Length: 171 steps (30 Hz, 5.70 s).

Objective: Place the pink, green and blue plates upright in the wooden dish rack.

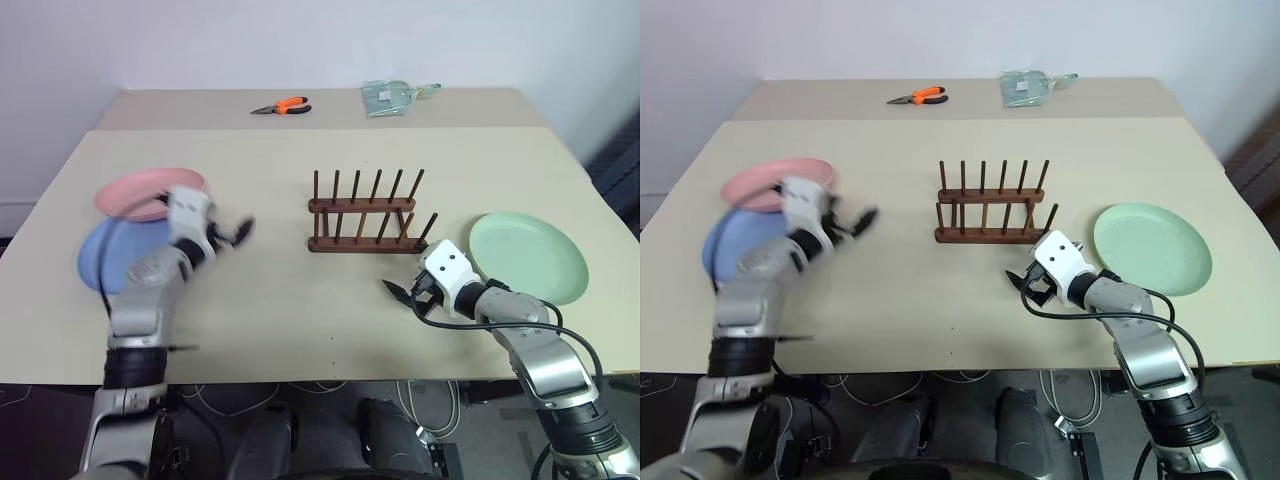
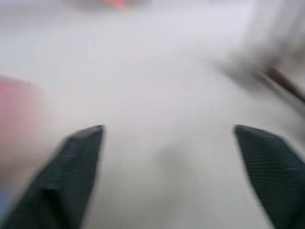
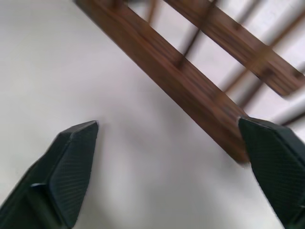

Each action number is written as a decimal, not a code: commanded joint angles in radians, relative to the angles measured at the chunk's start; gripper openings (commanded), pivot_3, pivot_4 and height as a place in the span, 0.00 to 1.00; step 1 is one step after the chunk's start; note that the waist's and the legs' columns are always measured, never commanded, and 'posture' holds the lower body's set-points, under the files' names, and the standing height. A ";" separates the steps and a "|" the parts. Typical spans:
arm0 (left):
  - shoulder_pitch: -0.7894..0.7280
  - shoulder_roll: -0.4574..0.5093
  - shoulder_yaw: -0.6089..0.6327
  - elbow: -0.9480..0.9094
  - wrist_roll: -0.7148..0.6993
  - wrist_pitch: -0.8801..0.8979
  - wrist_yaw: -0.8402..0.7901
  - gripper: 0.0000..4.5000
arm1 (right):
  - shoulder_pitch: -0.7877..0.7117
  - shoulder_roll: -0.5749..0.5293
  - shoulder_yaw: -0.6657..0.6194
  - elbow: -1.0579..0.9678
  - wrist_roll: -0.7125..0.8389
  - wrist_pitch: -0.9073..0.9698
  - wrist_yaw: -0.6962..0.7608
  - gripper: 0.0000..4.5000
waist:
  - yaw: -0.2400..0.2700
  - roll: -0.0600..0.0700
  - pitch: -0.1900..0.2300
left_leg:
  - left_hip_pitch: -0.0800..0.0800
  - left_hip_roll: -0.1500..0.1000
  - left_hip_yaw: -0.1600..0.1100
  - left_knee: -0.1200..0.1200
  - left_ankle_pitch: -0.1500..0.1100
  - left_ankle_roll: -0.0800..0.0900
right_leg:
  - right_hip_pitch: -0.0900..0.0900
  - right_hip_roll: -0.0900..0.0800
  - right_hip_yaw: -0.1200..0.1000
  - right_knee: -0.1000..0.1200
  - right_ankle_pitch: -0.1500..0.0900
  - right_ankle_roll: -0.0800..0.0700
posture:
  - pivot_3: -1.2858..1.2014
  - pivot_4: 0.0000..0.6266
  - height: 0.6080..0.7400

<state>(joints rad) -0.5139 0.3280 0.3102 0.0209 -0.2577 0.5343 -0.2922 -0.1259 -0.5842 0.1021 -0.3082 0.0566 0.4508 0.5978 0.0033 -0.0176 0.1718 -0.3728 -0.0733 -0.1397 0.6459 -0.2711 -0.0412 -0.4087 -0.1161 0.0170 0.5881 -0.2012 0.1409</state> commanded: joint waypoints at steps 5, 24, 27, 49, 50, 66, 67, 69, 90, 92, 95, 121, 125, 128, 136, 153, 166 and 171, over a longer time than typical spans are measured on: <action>-0.136 -0.092 0.327 -0.114 -0.152 0.117 0.421 0.99 | -0.069 0.004 0.047 0.057 -0.035 -0.064 0.021 1.00 | 0.001 0.000 0.000 | 0.000 -0.001 0.001 -0.001 0.000 0.000 | 0.000 -0.001 0.001 0.000 0.000 0.000 | 0.52 0.24 1.00; -0.260 -0.073 0.616 0.204 -0.491 0.281 0.680 0.59 | -0.051 0.021 0.008 0.045 -0.040 -0.095 -0.013 1.00 | 0.009 -0.006 0.002 | 0.000 -0.001 0.001 0.000 0.000 -0.001 | 0.000 0.000 0.000 0.001 0.001 -0.001 | 0.52 0.24 1.00; -0.272 -0.061 0.561 0.222 -0.494 0.258 0.608 0.25 | -0.032 0.002 -0.040 -0.029 0.007 -0.043 0.012 1.00 | 0.008 -0.006 0.002 | 0.000 -0.002 0.001 -0.001 0.000 -0.001 | 0.000 0.000 0.001 0.000 0.001 -0.002 | 0.52 0.24 1.00; -0.269 -0.313 -0.023 -0.255 -0.599 0.408 0.417 0.00 | -0.512 -0.145 0.221 0.151 -0.487 -0.494 -0.006 0.80 | 0.006 -0.008 0.004 | -0.001 -0.001 0.002 -0.002 0.000 -0.002 | 0.000 0.000 0.001 -0.003 0.002 -0.003 | 0.52 0.24 1.00; -0.268 -0.317 -0.018 -0.258 -0.610 0.413 0.423 0.00 | -0.504 -0.146 0.220 0.156 -0.502 -0.500 -0.011 0.71 | 0.006 -0.008 0.004 | -0.001 -0.001 0.002 -0.002 0.000 -0.002 | 0.000 0.000 0.001 -0.003 0.002 -0.003 | 0.52 0.24 1.00; -0.237 -0.174 0.015 -0.228 -0.581 0.218 0.321 0.88 | -0.420 -0.023 -0.041 0.060 -0.316 -0.393 -0.078 0.00 | 0.004 -0.009 0.005 | 0.000 -0.001 0.003 -0.003 0.000 -0.002 | 0.000 0.000 0.002 -0.004 0.002 -0.003 | 0.52 0.24 1.00; -0.204 -0.125 -0.033 -0.233 -0.526 0.196 0.270 0.88 | -0.421 0.025 -0.099 0.022 -0.196 -0.309 -0.053 0.00 | 0.000 -0.009 0.005 | 0.000 -0.001 0.003 -0.003 0.000 -0.002 | 0.000 0.001 0.002 -0.004 0.002 -0.003 | 0.52 0.24 1.00; -0.117 -0.011 -0.155 -0.248 -0.408 0.136 0.140 0.88 | -0.441 0.134 -0.238 -0.071 0.110 -0.049 -0.036 0.00 | -0.005 -0.007 0.005 | 0.001 0.000 0.003 -0.005 0.001 -0.002 | 0.000 0.002 0.003 -0.004 0.002 -0.004 | 0.52 0.24 1.00; 0.288 0.294 -0.355 -0.357 -0.288 -0.019 -0.495 0.88 | -0.416 0.215 -0.553 -0.035 1.307 0.438 -0.565 0.00 | -0.016 0.000 0.008 | 0.000 0.002 0.005 -0.014 0.001 0.000 | -0.006 0.001 0.004 -0.007 0.002 -0.010 | 0.52 0.24 1.00; 0.287 0.294 -0.362 -0.367 -0.283 -0.010 -0.501 0.88 | -0.422 0.217 -0.558 0.010 1.328 0.431 -0.578 0.00 | -0.017 0.000 0.008 | 0.000 0.002 0.005 -0.014 0.001 0.000 | -0.006 0.001 0.004 -0.007 0.002 -0.010 | 0.52 0.24 1.00; 0.284 0.288 -0.372 -0.384 -0.283 0.004 -0.504 0.89 | -0.431 0.198 -0.539 0.049 1.299 0.423 -0.562 0.22 | -0.017 0.000 0.008 | 0.000 0.002 0.005 -0.014 0.001 0.000 | -0.006 0.001 0.004 -0.007 0.002 -0.010 | 0.52 0.24 1.00; 0.182 0.163 -0.566 -0.329 -0.179 -0.028 -0.590 0.89 | 0.179 -0.329 -0.213 0.050 0.228 0.094 -0.232 0.68 | -0.012 0.002 0.006 | 0.001 0.002 0.010 -0.012 0.001 0.000 | -0.002 0.000 0.005 -0.010 -0.001 -0.006 | 0.52 0.24 1.00; 0.187 0.166 -0.558 -0.334 -0.177 -0.030 -0.595 0.89 | 0.142 -0.304 -0.200 0.129 0.157 0.077 -0.237 0.34 | -0.009 0.002 0.006 | 0.001 0.002 0.009 -0.012 0.000 0.000 | -0.002 -0.001 0.005 -0.010 -0.001 -0.006 | 0.52 0.24 1.00; 0.195 0.170 -0.554 -0.336 -0.169 -0.034 -0.594 0.89 | 0.125 -0.289 -0.220 0.144 0.133 0.063 -0.232 0.01 | 0.002 0.002 0.006 | 0.001 0.001 0.008 -0.012 0.000 0.000 | -0.002 -0.001 0.005 -0.010 -0.001 -0.006 | 0.52 0.24 1.00; 0.206 0.174 -0.536 -0.335 -0.155 -0.041 -0.578 0.89 | -0.065 -0.197 -0.461 0.038 0.266 -0.016 -0.241 0.01 | 0.003 0.003 0.008 | 0.001 0.002 0.009 -0.011 0.000 0.000 | -0.002 -0.001 0.005 -0.010 -0.001 -0.006 | 0.52 0.24 1.00; 0.230 0.197 -0.334 -0.103 -0.051 -0.274 -0.479 0.89 | -0.638 0.317 -0.379 -0.201 1.397 0.227 -0.850 0.01 | 0.007 0.004 0.007 | -0.001 0.002 0.003 -0.014 0.001 0.000 | -0.006 0.000 0.002 -0.007 0.003 -0.008 | 0.52 0.24 1.00; 0.248 0.172 -0.345 -0.144 -0.058 -0.257 -0.475 0.89 | -0.488 0.347 -0.297 -0.145 1.355 0.223 -0.952 0.01 | -0.016 0.004 0.006 | 0.001 0.002 0.004 -0.015 0.001 0.000 | -0.006 0.002 0.002 -0.006 0.003 -0.007 | 0.52 0.24 1.00; 0.246 0.171 -0.348 -0.152 -0.058 -0.252 -0.478 0.89 | -0.494 0.347 -0.277 -0.086 1.329 0.239 -0.936 0.15 | -0.019 0.004 0.006 | 0.001 0.002 0.004 -0.015 0.001 0.000 | -0.006 0.002 0.003 -0.005 0.003 -0.007 | 0.52 0.24 1.00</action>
<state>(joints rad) -0.2686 0.4990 -0.0453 -0.0916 -0.3093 0.2899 -0.7658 -0.6015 -0.2327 -0.1777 -0.3843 1.3877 0.6905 -0.3533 -0.0161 -0.0138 0.1778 -0.3721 -0.0711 -0.1354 0.6314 -0.2704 -0.0410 -0.4151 -0.1143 0.0195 0.5827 -0.1979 0.1343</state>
